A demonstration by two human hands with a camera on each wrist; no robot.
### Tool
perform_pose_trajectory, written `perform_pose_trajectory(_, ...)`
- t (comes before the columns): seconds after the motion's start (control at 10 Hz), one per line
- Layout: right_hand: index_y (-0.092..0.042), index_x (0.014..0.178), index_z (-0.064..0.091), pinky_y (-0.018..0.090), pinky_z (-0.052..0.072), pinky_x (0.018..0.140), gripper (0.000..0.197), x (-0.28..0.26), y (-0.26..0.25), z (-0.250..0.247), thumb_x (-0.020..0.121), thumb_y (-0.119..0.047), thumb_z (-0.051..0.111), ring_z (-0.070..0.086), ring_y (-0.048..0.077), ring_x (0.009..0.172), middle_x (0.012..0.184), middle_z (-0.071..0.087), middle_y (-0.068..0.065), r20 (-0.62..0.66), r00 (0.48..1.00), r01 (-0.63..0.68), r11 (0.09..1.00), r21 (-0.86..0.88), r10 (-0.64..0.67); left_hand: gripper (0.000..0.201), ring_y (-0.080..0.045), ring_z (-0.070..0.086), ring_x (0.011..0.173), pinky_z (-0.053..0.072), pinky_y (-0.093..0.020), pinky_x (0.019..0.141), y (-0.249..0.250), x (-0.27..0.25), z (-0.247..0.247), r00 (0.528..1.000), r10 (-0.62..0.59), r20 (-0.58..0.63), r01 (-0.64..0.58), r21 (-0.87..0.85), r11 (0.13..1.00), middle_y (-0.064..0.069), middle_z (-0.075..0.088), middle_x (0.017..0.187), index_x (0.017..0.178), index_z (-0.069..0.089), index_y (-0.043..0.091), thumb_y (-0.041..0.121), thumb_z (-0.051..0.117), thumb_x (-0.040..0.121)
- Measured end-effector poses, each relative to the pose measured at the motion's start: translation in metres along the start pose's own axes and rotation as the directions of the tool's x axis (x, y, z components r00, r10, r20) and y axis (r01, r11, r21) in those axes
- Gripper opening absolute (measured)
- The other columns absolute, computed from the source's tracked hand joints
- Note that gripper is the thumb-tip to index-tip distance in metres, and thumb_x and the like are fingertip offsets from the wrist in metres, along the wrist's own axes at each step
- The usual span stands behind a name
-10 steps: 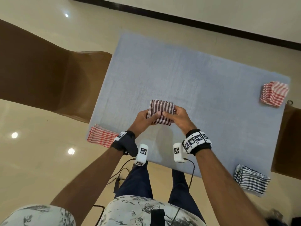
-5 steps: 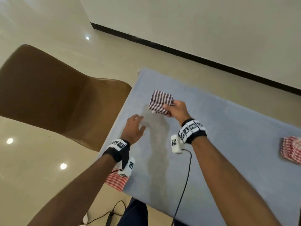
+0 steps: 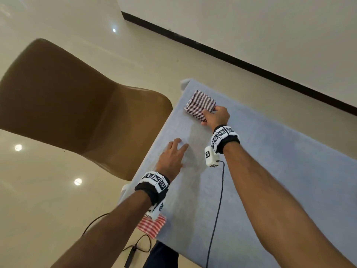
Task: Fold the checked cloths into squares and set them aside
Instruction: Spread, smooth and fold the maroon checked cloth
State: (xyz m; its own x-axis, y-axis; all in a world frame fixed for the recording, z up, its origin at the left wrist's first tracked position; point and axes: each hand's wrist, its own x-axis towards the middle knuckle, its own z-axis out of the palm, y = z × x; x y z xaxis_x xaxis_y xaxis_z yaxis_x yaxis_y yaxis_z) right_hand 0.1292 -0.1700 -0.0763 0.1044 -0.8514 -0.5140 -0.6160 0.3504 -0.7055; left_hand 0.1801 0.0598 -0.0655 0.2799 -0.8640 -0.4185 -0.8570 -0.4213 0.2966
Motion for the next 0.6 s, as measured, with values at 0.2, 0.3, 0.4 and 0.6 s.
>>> perform_pose_trajectory(0.2, -0.011, 0.066, 0.073, 0.033, 0.060, 0.051, 0.044, 0.008, 0.010, 0.000, 0.066, -0.054, 0.087, 0.070, 0.020, 0.053, 0.060, 0.071, 0.002, -0.127, 0.992, -0.042, 0.983, -0.180, 0.019, 0.087, -0.026, 0.039, 0.136, 0.061, -0.036, 0.086, 0.004, 0.002, -0.004, 1.000, -0.019, 0.008, 0.019, 0.000, 1.000, -0.006, 0.021, 0.160, 0.154, 0.034, 0.027, 0.020, 0.083, 0.083)
perform_pose_trajectory(0.3, -0.013, 0.056, 0.064, 0.023, 0.037, 0.043, 0.048, -0.004, 0.005, -0.007, 0.073, -0.052, 0.084, 0.056, 0.014, 0.043, 0.051, 0.059, -0.003, -0.126, 0.992, -0.018, 0.978, -0.209, -0.009, 0.088, -0.026, 0.039, 0.137, 0.061, -0.036, 0.084, 0.005, 0.001, -0.003, 1.000, -0.029, 0.011, 0.028, 0.015, 0.999, -0.006, 0.020, 0.161, 0.154, 0.033, 0.026, 0.020, 0.084, 0.083)
perform_pose_trajectory(0.4, -0.021, 0.049, 0.047, 0.023, 0.030, 0.044, 0.055, -0.015, 0.011, -0.012, 0.080, -0.052, 0.080, 0.042, 0.012, 0.039, 0.046, 0.046, -0.005, -0.114, 0.993, 0.011, 0.979, -0.205, -0.035, 0.087, -0.027, 0.038, 0.138, 0.062, -0.035, 0.082, 0.007, -0.002, -0.003, 1.000, -0.022, 0.011, 0.022, 0.021, 1.000, -0.006, 0.019, 0.162, 0.154, 0.032, 0.026, 0.018, 0.083, 0.084)
perform_pose_trajectory(0.6, -0.018, 0.056, 0.055, 0.029, 0.042, 0.055, 0.043, -0.026, 0.033, -0.016, 0.084, -0.040, 0.079, 0.051, 0.012, 0.049, 0.053, 0.054, -0.004, -0.062, 0.986, 0.139, 0.973, -0.187, -0.153, 0.083, -0.028, 0.036, 0.140, 0.059, -0.030, 0.079, 0.013, -0.008, 0.004, 0.998, -0.027, -0.054, 0.030, 0.072, 0.997, -0.010, 0.019, 0.164, 0.156, 0.029, 0.023, 0.010, 0.076, 0.088)
